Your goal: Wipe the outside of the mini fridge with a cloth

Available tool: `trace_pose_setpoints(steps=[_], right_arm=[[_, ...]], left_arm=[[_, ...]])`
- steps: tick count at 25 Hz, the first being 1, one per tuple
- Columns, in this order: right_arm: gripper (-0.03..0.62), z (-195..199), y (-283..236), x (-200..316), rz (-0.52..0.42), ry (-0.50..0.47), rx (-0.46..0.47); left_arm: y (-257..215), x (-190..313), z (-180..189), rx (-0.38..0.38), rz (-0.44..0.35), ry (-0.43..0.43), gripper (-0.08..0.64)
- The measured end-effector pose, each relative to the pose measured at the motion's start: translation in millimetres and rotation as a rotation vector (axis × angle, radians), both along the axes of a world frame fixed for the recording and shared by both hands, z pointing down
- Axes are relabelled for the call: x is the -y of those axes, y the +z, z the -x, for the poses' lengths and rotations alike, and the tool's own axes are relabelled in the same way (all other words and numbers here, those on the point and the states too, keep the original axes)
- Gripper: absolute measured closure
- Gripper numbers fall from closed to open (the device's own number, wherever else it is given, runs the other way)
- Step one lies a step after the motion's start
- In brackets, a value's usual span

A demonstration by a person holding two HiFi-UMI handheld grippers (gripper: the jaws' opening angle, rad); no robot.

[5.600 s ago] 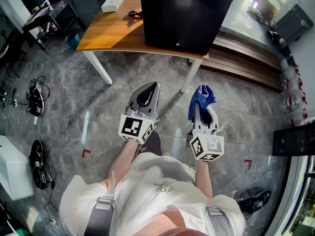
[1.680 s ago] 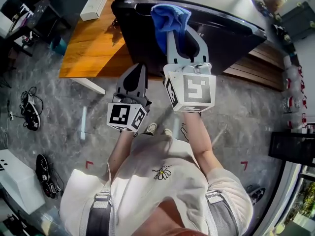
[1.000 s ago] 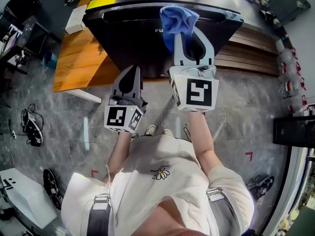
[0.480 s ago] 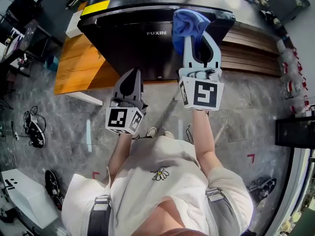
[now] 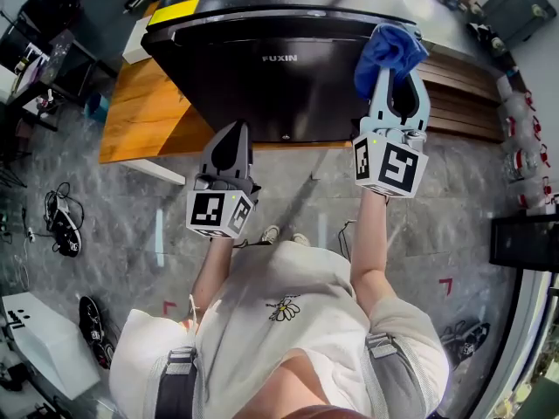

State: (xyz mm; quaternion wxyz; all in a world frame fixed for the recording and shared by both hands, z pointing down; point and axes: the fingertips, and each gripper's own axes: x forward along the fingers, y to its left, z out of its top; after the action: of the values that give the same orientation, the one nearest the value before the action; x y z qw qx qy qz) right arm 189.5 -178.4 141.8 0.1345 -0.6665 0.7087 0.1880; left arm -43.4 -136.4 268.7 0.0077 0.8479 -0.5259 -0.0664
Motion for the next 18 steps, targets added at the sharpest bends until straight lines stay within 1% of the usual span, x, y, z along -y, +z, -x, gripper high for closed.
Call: trace_pose_setpoints(steps=[4,8,14,18], right_arm=[[0.529,-17.6,3.8,1.3,0.009,0.038,0.017],[0.529,-39.0,9.6,3.2,0.022,0.075,0.063],[0.531,-51.6,10.4,3.8,0.030,0.108,0.053],[0.529,-64.7,11.7,1.3,0.039,0.147,0.100]], left_arm=[[2.2,-0.7,1.8,0.000,0.006,-0.008,0.555],[3.6,-1.3,7.7,-0.004,0.004,-0.022,0.555],[2.6,-4.4,10.3,-0.006,0.001,-0.029,0.555],[1.2,-7.4,10.9,-0.004,-0.003,-0.025,0.555]])
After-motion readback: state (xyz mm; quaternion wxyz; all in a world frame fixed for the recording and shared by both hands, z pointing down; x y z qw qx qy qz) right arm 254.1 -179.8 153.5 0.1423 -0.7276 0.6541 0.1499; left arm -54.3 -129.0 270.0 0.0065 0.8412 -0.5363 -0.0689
